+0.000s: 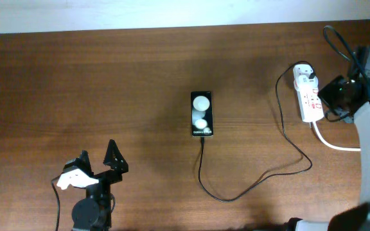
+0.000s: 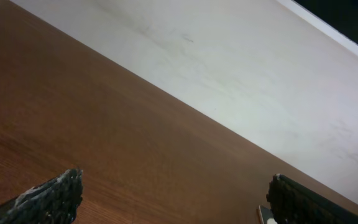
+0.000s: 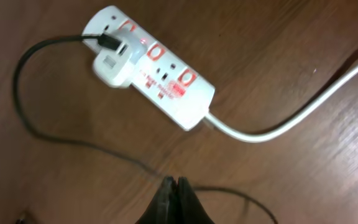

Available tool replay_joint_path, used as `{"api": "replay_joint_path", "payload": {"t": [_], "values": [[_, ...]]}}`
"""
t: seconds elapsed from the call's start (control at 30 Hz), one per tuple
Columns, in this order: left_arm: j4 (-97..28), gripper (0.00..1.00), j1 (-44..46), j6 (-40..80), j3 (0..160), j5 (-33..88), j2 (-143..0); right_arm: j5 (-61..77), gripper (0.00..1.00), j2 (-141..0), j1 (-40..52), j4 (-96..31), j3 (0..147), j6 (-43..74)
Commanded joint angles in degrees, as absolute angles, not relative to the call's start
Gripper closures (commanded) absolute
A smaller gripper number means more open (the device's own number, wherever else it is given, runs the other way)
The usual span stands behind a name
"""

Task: Plug charger to phone and switch on socket

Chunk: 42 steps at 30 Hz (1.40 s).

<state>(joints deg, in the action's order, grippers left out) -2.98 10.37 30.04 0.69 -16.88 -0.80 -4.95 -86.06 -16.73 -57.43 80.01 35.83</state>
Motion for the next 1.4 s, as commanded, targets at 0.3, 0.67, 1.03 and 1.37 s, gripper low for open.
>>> {"api": "replay_joint_path", "payload": {"t": [0.3, 0.67, 1.03, 1.37], "values": [[-3.18, 0.01, 10.22, 29.93, 0.49, -16.67, -0.62, -10.09, 0.96, -72.62, 14.33, -55.05, 79.81, 36.88], [-3.18, 0.01, 10.22, 29.93, 0.49, -16.67, -0.62, -24.53, 0.01, -72.66, 25.39, -55.11, 79.81, 35.73], [-3.18, 0.01, 10.22, 29.93, 0.49, -16.69, -0.62, -27.68, 0.01, -72.42, 25.36, -58.65, 79.81, 24.4], [-3.18, 0.01, 10.22, 29.93, 0.49, -16.69, -0.62, -25.61, 0.01, -72.36, 20.88, -58.41, 79.81, 24.4]]}}
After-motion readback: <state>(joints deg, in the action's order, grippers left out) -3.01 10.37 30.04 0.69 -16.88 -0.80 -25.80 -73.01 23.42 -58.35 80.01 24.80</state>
